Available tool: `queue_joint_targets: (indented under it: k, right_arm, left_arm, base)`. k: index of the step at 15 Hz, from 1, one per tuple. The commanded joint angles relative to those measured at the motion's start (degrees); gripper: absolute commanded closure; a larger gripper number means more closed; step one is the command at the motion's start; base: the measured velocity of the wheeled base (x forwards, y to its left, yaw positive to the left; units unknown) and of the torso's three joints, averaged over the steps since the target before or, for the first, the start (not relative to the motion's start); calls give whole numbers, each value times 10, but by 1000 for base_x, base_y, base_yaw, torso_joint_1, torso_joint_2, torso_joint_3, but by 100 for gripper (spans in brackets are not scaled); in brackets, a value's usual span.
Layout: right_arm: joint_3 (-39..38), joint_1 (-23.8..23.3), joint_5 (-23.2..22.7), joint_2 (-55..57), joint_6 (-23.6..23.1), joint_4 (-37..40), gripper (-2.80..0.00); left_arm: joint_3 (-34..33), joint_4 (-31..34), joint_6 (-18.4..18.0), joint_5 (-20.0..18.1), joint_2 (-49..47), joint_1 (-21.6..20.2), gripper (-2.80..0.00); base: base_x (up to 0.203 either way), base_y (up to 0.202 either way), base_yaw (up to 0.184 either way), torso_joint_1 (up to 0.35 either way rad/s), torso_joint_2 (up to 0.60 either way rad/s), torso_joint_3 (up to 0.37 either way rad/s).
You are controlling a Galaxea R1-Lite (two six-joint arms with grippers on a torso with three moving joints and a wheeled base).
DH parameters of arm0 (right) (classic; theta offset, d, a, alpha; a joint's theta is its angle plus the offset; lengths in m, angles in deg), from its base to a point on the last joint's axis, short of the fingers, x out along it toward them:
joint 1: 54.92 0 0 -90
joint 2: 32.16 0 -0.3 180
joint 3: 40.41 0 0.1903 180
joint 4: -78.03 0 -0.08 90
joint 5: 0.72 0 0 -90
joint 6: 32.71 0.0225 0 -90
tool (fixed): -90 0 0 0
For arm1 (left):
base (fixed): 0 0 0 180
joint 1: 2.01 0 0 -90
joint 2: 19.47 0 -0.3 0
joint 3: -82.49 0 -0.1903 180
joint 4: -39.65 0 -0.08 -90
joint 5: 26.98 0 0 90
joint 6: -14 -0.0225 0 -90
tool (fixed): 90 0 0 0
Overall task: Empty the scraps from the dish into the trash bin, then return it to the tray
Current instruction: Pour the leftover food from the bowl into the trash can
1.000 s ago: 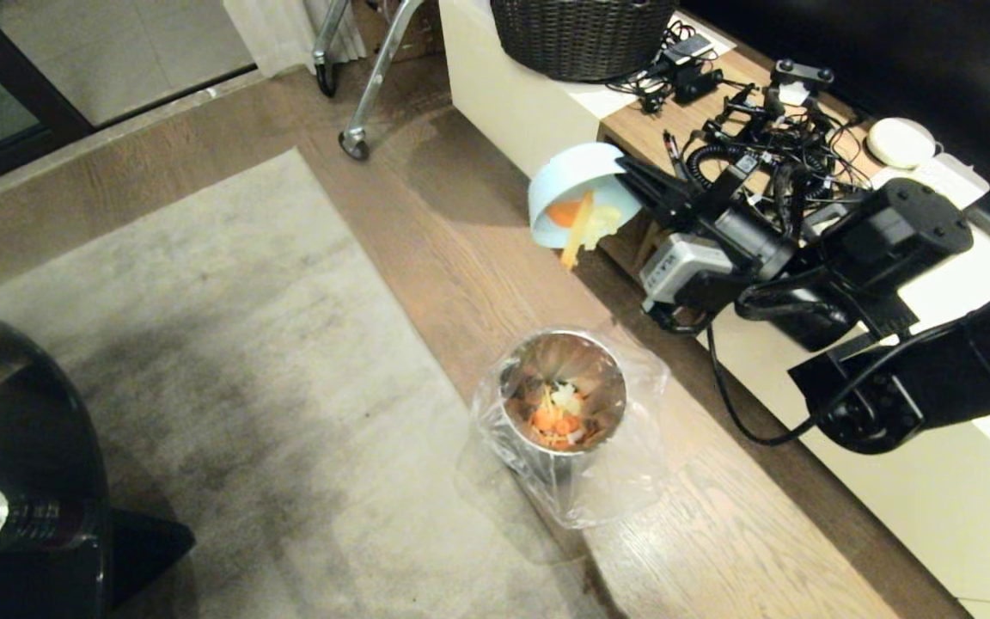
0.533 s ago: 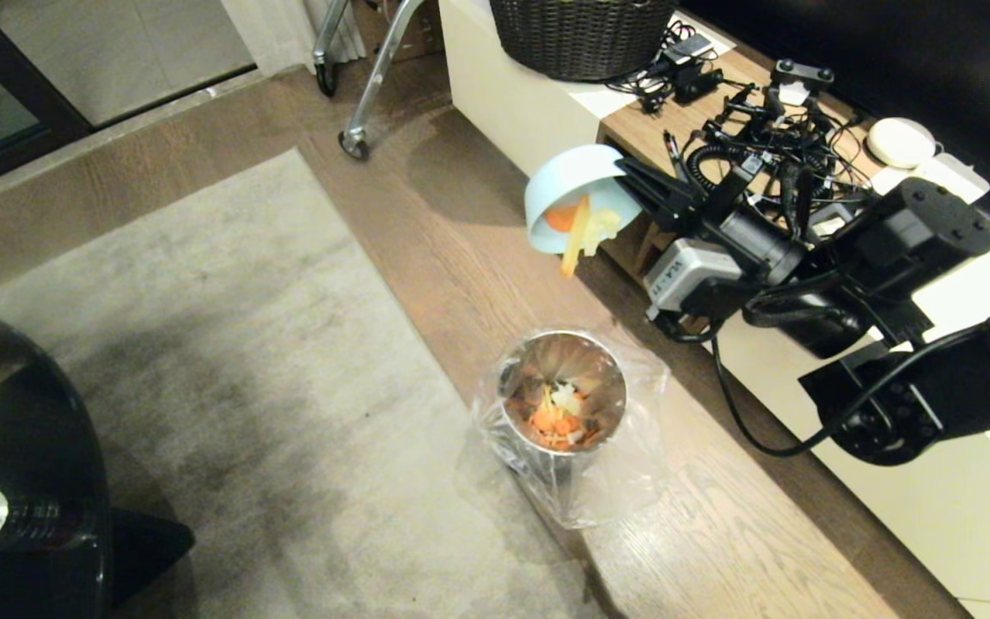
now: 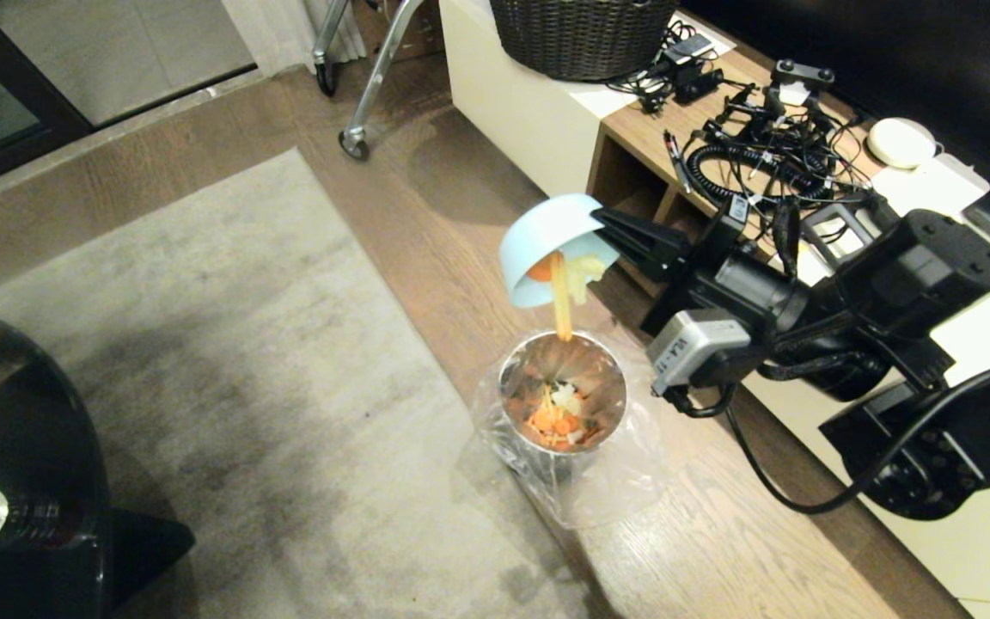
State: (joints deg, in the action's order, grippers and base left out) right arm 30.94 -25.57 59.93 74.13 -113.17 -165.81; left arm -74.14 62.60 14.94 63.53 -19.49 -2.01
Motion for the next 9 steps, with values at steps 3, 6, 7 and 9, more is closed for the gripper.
queue_joint_targets:
  k: [3, 6, 7, 9]
  right_arm:
    - [36, 3, -2, -5, -3, -27, 0]
    - [30, 4, -2, -6, -2, -27, 0]
    - [31, 3, -1, -8, -1, -27, 0]
    - [19, 3, 0, -14, -1, -27, 0]
  left_arm:
    - [0, 0, 0, 0, 0, 0, 0]
    - [0, 0, 0, 0, 0, 0, 0]
    - [0, 0, 0, 0, 0, 0, 0]
    - [0, 0, 0, 0, 0, 0, 0]
  base:
    - [0, 0, 0, 0, 0, 0]
    - [0, 0, 0, 0, 0, 0]
    - [0, 0, 0, 0, 0, 0]
    - [0, 0, 0, 0, 0, 0]
